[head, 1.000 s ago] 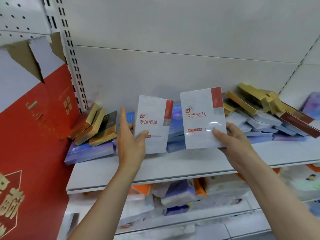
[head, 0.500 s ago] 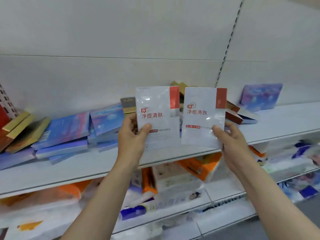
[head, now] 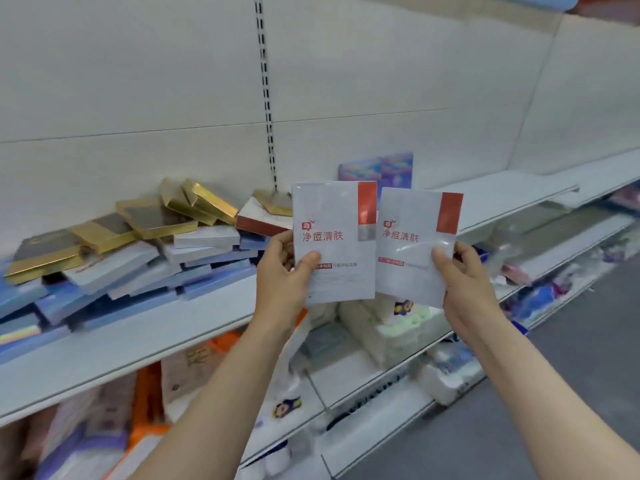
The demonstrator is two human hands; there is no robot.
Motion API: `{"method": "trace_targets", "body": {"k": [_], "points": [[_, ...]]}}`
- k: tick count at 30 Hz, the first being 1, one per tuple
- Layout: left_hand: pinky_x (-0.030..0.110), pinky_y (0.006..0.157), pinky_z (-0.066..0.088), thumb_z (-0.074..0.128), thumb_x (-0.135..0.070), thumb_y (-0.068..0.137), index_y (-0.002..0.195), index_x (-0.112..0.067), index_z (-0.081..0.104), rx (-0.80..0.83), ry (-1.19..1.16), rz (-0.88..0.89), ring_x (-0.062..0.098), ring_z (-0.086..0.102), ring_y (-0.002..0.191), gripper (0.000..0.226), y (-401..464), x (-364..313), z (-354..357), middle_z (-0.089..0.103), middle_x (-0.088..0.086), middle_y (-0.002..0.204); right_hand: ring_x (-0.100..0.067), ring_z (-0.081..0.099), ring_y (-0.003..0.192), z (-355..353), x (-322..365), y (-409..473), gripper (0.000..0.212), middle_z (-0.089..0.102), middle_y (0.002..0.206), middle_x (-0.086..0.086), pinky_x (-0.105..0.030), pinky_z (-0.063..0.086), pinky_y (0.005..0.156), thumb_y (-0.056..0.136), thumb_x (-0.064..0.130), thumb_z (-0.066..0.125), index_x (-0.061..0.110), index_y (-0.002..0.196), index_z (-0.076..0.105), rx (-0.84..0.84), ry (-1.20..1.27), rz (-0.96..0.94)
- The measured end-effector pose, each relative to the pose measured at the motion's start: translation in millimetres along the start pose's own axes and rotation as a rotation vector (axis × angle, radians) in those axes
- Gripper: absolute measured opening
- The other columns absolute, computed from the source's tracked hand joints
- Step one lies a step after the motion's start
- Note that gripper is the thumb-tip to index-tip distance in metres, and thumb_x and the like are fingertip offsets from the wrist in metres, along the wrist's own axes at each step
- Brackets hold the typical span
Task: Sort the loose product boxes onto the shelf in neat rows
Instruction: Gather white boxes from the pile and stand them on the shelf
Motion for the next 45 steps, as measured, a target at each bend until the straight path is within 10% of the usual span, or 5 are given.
{"method": "trace_targets", "body": {"k": [8, 14, 23, 45], "points": [[0.019, 0.078, 0.052, 0.067, -0.010, 0.089, 0.109, -0.030, 0.049, 0.031, -0.078, 0.015, 0.004, 0.064, 0.099, 0.033, 78.1, 41.4, 136.2, 0.065, -0.007, 0.113, -0.012, 0.072, 0.082, -84.7, 4.4, 122.4, 0.017, 0.071, 0.101, 0.003, -0.034, 0.058, 0.064, 0.097, 0.017, 0.058, 0.018, 0.113, 0.053, -0.073, 0.032, -0.037], [0.017, 0.072, 0.048, 0.062, -0.010, 0.092, 0.114, -0.024, 0.049, -0.034, -0.141, -0.015, 0.000, 0.063, 0.093, 0.030, 170.0, 68.9, 224.9, 0.065, -0.012, 0.107, -0.028, 0.071, 0.092, -111.5, 22.0, 246.2, 0.016, 0.072, 0.103, -0.006, -0.057, 0.057, 0.080, 0.097, 0.014, 0.059, 0.019, 0.111, 0.056, -0.043, -0.064, -0.031], [0.015, 0.069, 0.046, 0.057, -0.007, 0.094, 0.113, -0.021, 0.047, -0.208, -0.046, -0.040, 0.007, 0.062, 0.096, 0.025, 269.5, 114.1, 296.3, 0.063, -0.009, 0.108, -0.021, 0.070, 0.092, -143.0, -0.9, 412.0, 0.023, 0.073, 0.096, 0.001, -0.038, 0.055, 0.072, 0.096, 0.019, 0.060, 0.025, 0.118, 0.055, 0.051, -0.151, -0.038], [0.023, 0.075, 0.053, 0.057, -0.008, 0.095, 0.121, -0.013, 0.049, -0.720, 0.046, -0.045, 0.013, 0.068, 0.099, 0.028, 328.0, 182.5, 395.5, 0.070, -0.001, 0.111, -0.017, 0.068, 0.095, -79.7, -111.2, 681.8, 0.025, 0.074, 0.105, -0.004, -0.029, 0.051, 0.077, 0.094, 0.016, 0.064, 0.031, 0.114, 0.061, 0.658, -0.153, 0.105]]}}
Point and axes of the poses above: each hand's wrist, its own y-axis towards the middle knuckle, its own z-axis out of the palm, x = y × z, the point moved 10 cm from there along y, towards the middle knuckle
